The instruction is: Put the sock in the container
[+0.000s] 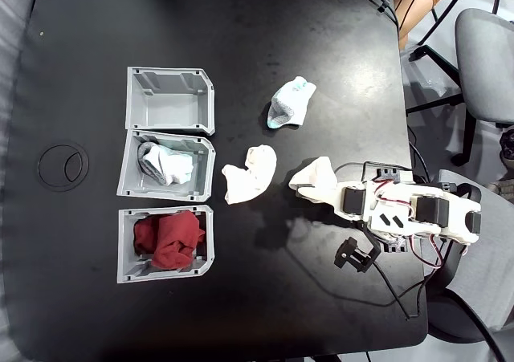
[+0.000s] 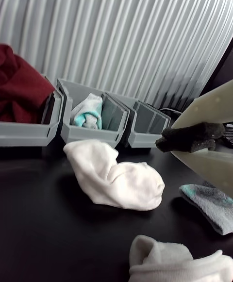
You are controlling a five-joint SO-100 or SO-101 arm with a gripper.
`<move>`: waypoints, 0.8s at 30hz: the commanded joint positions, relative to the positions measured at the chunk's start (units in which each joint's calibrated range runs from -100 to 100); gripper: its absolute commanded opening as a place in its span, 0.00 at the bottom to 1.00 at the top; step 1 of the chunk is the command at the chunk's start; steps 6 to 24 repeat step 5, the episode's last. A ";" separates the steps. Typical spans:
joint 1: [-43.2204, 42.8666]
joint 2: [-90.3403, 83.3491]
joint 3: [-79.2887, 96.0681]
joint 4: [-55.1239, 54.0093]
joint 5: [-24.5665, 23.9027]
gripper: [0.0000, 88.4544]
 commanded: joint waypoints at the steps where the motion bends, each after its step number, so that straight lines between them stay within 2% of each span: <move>1: -0.16 -0.42 -0.19 -1.16 -0.17 0.02; 24: -0.16 -0.42 -0.19 -1.16 -0.17 0.02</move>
